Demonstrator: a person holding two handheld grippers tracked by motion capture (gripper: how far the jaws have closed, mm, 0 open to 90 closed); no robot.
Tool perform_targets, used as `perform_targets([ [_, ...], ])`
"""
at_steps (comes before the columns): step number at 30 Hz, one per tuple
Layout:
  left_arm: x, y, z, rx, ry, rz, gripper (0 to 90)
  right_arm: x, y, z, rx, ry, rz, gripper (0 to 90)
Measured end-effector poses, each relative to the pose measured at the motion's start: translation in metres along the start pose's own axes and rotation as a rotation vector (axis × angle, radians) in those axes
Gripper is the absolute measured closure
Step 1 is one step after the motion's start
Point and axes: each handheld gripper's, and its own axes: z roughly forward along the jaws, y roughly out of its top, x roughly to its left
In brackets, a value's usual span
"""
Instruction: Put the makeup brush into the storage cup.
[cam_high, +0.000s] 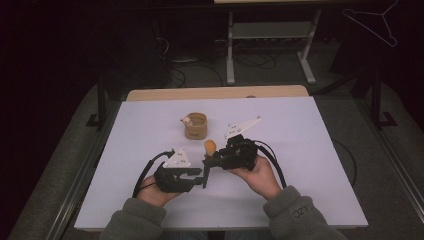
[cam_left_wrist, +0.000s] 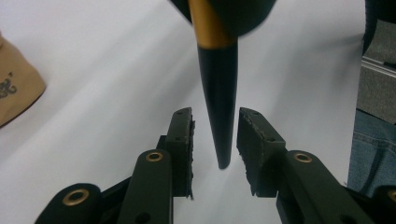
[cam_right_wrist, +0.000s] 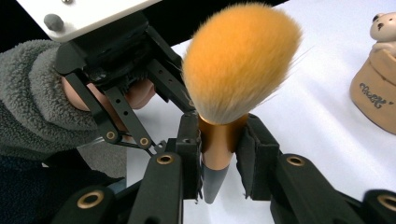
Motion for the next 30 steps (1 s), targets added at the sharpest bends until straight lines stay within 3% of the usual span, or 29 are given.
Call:
perform_targets([
  [12, 0.003, -0.019, -0.019, -0.011, 0.038, -0.032, 59.0, -0.009, 0.015, -0.006, 0.028, -0.039, -0.007, 70.8],
  [15, 0.005, -0.021, -0.021, -0.005, 0.042, -0.025, 58.1, -0.012, 0.020, -0.007, 0.034, -0.048, -0.002, 70.8],
  [20, 0.007, -0.025, -0.023, -0.004, 0.049, -0.025, 56.7, -0.019, 0.030, -0.008, 0.039, -0.064, -0.003, 70.8],
  [22, 0.007, -0.026, -0.022, -0.012, 0.053, -0.034, 56.4, -0.024, 0.034, -0.008, 0.043, -0.074, -0.026, 70.8],
  [30, 0.008, -0.029, -0.020, 0.000, 0.052, -0.046, 54.2, -0.035, 0.056, -0.008, 0.035, -0.092, -0.005, 70.7],
])
